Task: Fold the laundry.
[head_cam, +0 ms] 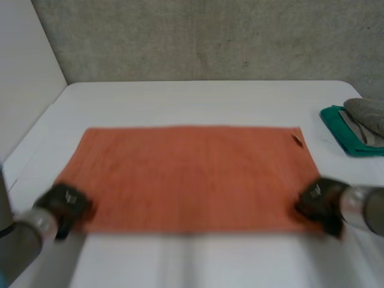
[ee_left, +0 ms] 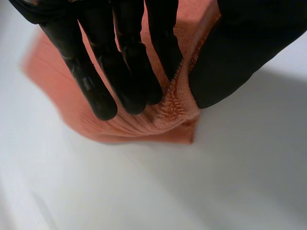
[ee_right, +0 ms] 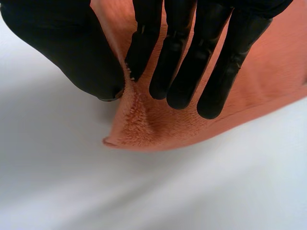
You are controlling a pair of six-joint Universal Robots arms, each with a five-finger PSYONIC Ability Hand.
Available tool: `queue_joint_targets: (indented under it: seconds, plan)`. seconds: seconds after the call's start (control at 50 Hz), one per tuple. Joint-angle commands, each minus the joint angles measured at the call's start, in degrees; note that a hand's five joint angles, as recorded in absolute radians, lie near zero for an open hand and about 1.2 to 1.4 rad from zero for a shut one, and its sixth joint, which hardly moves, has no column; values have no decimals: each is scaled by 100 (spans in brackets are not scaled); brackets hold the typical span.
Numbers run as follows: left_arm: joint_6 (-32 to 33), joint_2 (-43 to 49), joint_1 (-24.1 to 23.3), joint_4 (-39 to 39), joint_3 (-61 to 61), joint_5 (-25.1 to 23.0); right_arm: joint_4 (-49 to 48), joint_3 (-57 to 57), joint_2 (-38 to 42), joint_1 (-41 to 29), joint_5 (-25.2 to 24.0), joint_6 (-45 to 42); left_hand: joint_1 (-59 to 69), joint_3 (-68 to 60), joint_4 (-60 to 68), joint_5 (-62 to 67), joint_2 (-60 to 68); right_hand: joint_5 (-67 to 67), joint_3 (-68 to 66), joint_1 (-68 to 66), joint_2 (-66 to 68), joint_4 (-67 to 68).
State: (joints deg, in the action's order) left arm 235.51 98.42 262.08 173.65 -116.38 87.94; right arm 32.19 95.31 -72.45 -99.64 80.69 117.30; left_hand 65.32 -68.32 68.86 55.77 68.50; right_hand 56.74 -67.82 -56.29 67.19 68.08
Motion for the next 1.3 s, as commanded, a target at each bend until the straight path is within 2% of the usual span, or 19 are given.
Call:
queue_joint_targets:
  seconds: [0.02,0.12,0.14,0.22,0.34,0.42,0.44,0.58,0.72,0.74,0.76,0.78,0.8,0.88,1.04,1.06,1.12,1.18,1.3]
  plan:
    - [206,-289,125,-772,-412,-101,-19,603,-331,753,-150,-771,1468,-1168,1114,1423,1150,1326,-1218,-2371,1281,1192]
    - [83,-201,27,273,132,-92,-389,42,-165,674,-281,-121,1468,-1168,1114,1423,1150,1326,-1218,-2371,1281,1192]
    - [-65,-18,1,640,342,-75,-442,-56,-77,639,-308,-24,1468,-1168,1114,1423,1150,1326,-1218,-2371,1281,1192]
    - [-399,579,-165,1266,1027,-49,-924,-601,433,270,-291,442,1468,-1168,1114,1423,1150,1326,-1218,-2371,1281,1192]
    - [-778,1468,-474,1654,2013,-31,-1663,-1383,995,-267,113,751,1468,-1168,1114,1423,1150,1326,-1218,-2371,1281,1192]
    - [-893,2092,-535,2005,2611,65,-2252,-1972,1522,-337,596,768,1468,-1168,1114,1423,1150,1326,-1218,-2371,1281,1192]
    - [-884,2311,-544,2145,2864,222,-2435,-2199,1715,-363,745,760,1468,-1168,1114,1423,1150,1326,-1218,-2371,1281,1192]
    - [-805,3121,-623,2419,3797,856,-2753,-3158,2507,-460,949,716,1468,-1168,1114,1423,1150,1326,-1218,-2371,1281,1192]
    - [-691,3693,-667,2507,4501,875,-3157,-3985,3228,-487,1045,716,1468,-1168,1114,1423,1150,1326,-1218,-2371,1281,1192]
    - [-699,3719,-702,2577,4510,840,-3219,-4064,3324,-495,1133,733,-1377,1678,-1732,-1423,-1695,-1849,1956,804,-1894,-1982]
    - [-682,3719,-737,2638,4484,813,-3237,-4082,3360,-495,1168,751,-3870,4171,-4225,-3916,-4188,-3862,3970,2817,-3908,-3996]
    - [-673,3719,-772,2700,4458,795,-3246,-4091,3378,-504,1212,768,-5161,5461,-5515,-5206,-5479,-5674,5782,4629,-5719,-5808]
    - [-682,3719,-816,2761,4431,761,-3255,-4100,3387,-530,1273,777,-5532,5832,-5886,-5577,-5850,-5674,5782,4629,-5719,-5808]
    - [-691,3658,-983,3104,4335,576,-3263,-4039,3255,-697,1467,873,-5532,5832,-5886,-5577,-5850,-5674,5782,4629,-5719,-5808]
    - [-735,3043,-1010,3272,3913,505,-3281,-3204,1850,-645,1345,1892,-5532,5832,-5886,-5577,-5850,-5674,5782,4629,-5719,-5808]
    - [-743,2868,-1001,3263,3773,505,-3246,-2994,1518,-645,1231,2050,-5532,5832,-5886,-5577,-5850,-5674,5782,4629,-5719,-5808]
    - [-752,2586,-992,3263,3492,505,-3193,-2668,1164,-636,994,2209,-5532,5832,-5886,-5577,-5850,-5674,5782,4629,-5719,-5808]
    - [-770,2103,-975,3272,2982,488,-3079,-2124,821,-566,537,2333,-5532,5832,-5886,-5577,-5850,-5674,5782,4629,-5719,-5808]
    - [-1086,1382,-1045,3289,1954,137,-2438,-999,82,145,-210,2412,-5532,5832,-5886,-5577,-5850,-5674,5782,4629,-5719,-5808]
